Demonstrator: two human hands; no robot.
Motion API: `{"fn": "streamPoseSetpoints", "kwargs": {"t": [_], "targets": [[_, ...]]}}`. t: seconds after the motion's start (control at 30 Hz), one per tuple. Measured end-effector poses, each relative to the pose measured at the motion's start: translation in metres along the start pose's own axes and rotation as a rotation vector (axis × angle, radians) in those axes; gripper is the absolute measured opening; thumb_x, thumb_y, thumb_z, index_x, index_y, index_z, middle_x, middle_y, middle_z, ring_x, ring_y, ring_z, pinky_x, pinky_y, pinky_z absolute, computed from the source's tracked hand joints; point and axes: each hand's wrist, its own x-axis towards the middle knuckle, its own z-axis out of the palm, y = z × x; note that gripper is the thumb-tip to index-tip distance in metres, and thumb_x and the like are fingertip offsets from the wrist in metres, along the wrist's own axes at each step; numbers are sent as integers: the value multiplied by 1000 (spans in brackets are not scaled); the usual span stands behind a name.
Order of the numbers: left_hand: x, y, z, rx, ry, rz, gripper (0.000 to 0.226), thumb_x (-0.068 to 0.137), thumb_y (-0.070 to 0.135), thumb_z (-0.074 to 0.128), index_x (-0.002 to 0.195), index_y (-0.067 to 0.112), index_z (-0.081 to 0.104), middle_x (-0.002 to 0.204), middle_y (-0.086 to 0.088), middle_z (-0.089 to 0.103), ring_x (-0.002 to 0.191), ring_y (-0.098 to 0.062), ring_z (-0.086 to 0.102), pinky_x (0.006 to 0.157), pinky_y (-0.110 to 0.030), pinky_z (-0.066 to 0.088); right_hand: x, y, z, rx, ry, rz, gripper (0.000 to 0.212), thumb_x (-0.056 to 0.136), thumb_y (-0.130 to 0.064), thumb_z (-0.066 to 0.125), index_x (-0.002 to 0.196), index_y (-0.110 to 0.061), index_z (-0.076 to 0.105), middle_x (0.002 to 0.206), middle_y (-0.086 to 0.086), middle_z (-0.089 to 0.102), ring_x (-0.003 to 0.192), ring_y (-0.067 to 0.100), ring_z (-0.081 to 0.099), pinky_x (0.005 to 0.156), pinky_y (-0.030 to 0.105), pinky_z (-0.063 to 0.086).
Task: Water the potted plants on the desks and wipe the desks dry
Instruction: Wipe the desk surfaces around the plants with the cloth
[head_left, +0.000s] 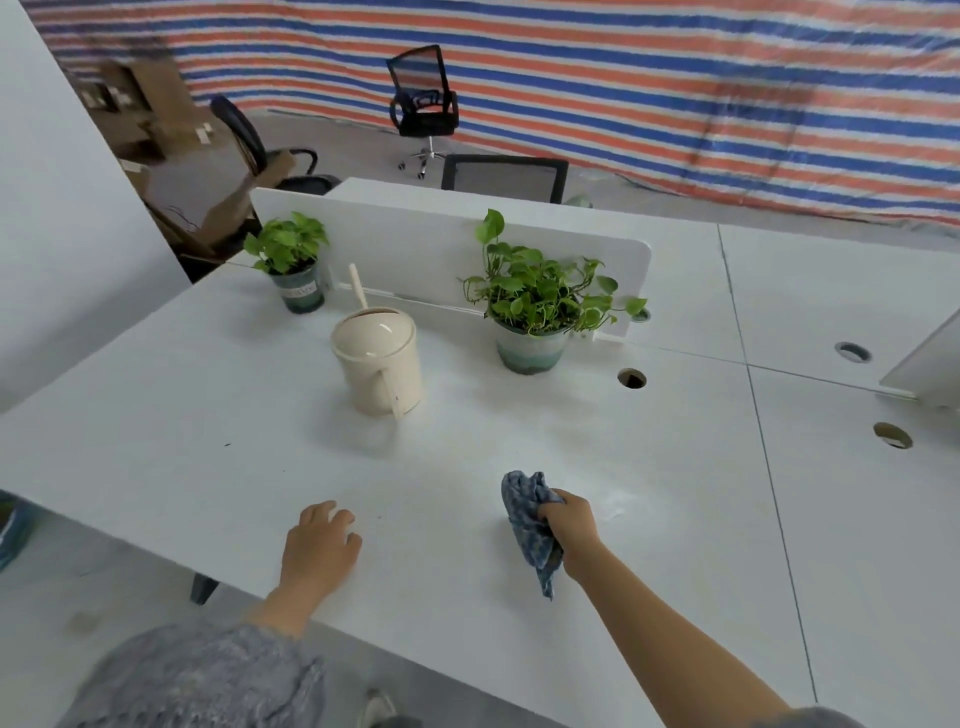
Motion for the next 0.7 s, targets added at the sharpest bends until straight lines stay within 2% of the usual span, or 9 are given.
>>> {"fn": "streamPoseSetpoints", "kwargs": {"t": [0.1,0.23,0.37,0.57,0.7], "targets": [[17,-8,-11,-25,53,3,37,94,25,43,129,17,51,150,-5,33,141,-21,24,109,-34,30,7,-14,21,-25,-17,2,16,80,6,41,69,-5,45,65,10,46,59,21,40,59,27,32],[51,-40,-27,-55,95,2,36,93,23,44,127,15,53,149,-7,36,140,-22,25,108,-35,30,16,-38,72,-107,-114,14,19,82,5,42,69,-5,51,61,7,50,57,21,45,54,26,35],[103,-103,-44,-74,117,-13,36,93,21,45,126,14,54,148,-8,37,140,-23,26,108,-36,31,35,-63,159,-172,-163,12,14,78,6,42,69,-5,44,62,7,45,55,20,40,53,25,31],[184,-209,-80,-53,136,37,39,92,18,46,130,12,51,148,-10,36,140,-25,26,109,-38,30,53,-95,302,-198,-178,28,29,78,6,44,54,-11,42,57,5,46,54,17,42,52,25,33],[247,-271,-109,-21,126,58,44,93,21,45,136,12,44,150,-11,34,140,-27,25,109,-39,29,76,-137,367,-149,-119,10,33,83,6,43,56,-12,45,57,5,47,54,15,44,49,23,34]]}}
